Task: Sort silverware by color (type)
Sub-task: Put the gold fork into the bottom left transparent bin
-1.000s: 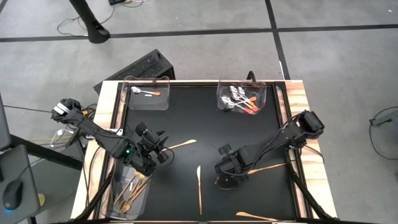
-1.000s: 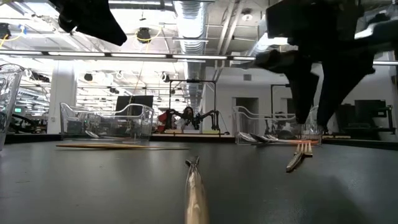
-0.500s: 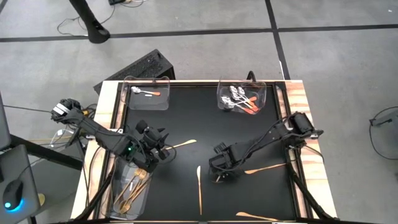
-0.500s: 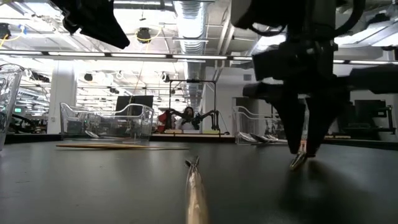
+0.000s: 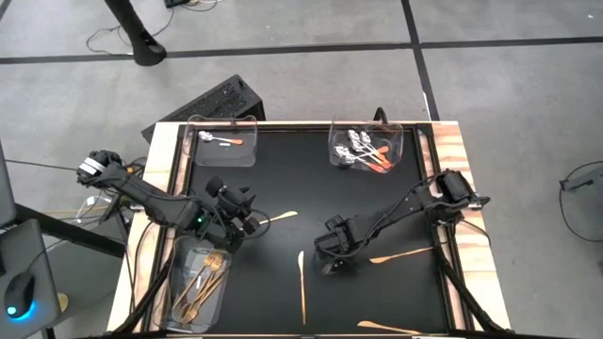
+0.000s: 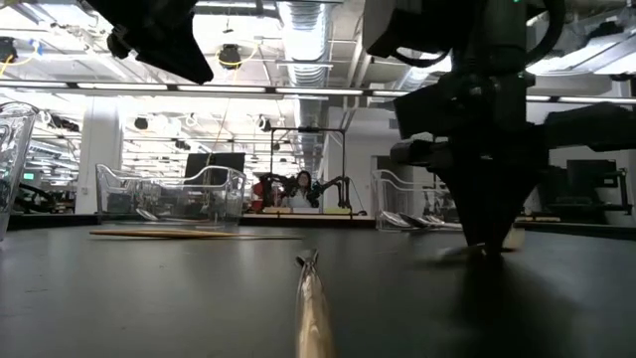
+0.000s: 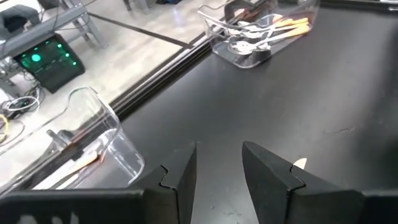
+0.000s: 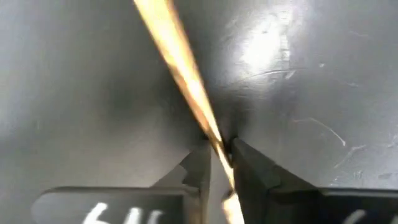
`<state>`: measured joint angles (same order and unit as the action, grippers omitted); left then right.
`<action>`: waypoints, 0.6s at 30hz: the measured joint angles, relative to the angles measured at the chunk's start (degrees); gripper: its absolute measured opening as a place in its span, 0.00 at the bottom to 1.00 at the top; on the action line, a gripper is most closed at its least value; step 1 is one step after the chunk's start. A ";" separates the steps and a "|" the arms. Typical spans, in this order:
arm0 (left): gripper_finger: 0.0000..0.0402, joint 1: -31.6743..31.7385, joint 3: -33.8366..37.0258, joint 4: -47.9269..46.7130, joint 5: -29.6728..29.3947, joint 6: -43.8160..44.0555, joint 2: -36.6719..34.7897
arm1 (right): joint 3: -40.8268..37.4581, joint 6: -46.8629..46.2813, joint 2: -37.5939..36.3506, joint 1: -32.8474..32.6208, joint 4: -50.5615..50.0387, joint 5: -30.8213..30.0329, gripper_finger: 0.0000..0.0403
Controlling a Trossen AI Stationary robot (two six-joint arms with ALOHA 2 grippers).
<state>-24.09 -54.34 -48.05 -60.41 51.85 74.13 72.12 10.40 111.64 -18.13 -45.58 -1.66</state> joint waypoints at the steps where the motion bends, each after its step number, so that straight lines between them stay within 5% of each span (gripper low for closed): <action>1: 0.29 0.10 0.01 -0.02 0.01 0.08 0.00 | 0.00 -0.35 0.02 0.05 0.21 -0.27 0.14; 5: 0.29 -0.72 0.19 0.00 -0.63 -0.34 0.00 | -0.17 -4.20 -0.84 0.49 0.81 -1.42 0.03; 10: 0.29 -4.90 0.19 -0.01 -6.05 -0.65 -0.03 | -0.59 -8.81 -5.57 0.72 8.77 -4.71 0.04; 18: 0.29 -17.50 -1.44 0.24 -19.74 -6.40 -3.10 | -9.44 -11.51 -17.88 3.96 37.15 -5.98 0.02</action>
<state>-41.59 -55.78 -47.82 -80.15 45.45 71.03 62.68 -1.10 93.76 -14.17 -8.43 -7.64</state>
